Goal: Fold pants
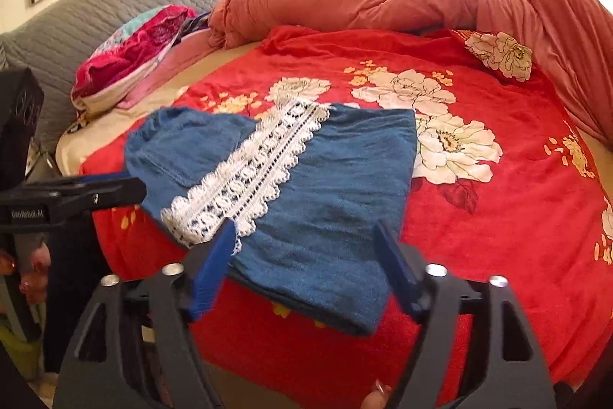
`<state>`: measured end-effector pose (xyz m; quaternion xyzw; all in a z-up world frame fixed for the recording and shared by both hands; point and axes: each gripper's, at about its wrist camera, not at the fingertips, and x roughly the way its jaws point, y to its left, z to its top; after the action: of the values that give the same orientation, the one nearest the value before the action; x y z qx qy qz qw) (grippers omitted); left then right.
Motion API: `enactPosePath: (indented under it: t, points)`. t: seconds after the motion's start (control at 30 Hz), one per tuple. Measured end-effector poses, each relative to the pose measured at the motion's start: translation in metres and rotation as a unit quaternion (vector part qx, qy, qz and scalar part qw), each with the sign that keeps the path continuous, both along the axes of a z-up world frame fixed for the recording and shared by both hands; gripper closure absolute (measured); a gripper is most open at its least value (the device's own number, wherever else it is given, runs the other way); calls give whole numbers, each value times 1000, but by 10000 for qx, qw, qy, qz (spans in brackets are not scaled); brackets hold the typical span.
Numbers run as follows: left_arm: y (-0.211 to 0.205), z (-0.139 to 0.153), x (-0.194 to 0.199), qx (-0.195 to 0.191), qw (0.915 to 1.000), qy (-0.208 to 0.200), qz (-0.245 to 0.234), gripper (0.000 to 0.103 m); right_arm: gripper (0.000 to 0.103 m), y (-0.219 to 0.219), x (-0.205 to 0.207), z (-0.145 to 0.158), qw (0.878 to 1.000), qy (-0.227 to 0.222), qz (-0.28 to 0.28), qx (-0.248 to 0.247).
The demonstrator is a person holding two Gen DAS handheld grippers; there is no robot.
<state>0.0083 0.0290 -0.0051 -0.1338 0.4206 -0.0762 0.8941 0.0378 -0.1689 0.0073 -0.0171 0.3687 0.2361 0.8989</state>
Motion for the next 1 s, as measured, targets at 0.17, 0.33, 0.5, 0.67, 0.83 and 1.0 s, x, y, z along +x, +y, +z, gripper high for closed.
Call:
enactPosePath:
  t: [0.17, 0.33, 0.5, 0.67, 0.83, 1.0]
  points:
    - [12, 3, -6, -25, 10000, -77, 58, 19, 17, 8, -3, 9, 9999, -84, -61, -2]
    - [25, 4, -11, -3, 9998, -124, 147, 12, 9, 13, -4, 16, 9998, -126, -155, -36]
    - [39, 5, -16, -40, 9995, -176, 266, 10, 8, 20, -3, 22, 9997, -146, -161, -63]
    - [52, 6, -18, -34, 9989, -226, 421, 10, 7, 33, 0, 28, 9996, -203, -104, -161]
    - [66, 2, -17, -92, 9981, -213, 569, 10, 7, 45, 8, 31, 9995, -216, -61, -237]
    - [78, -3, -13, -177, 9973, -189, 694, 10, 7, 60, 20, 36, 9991, -292, 34, -313]
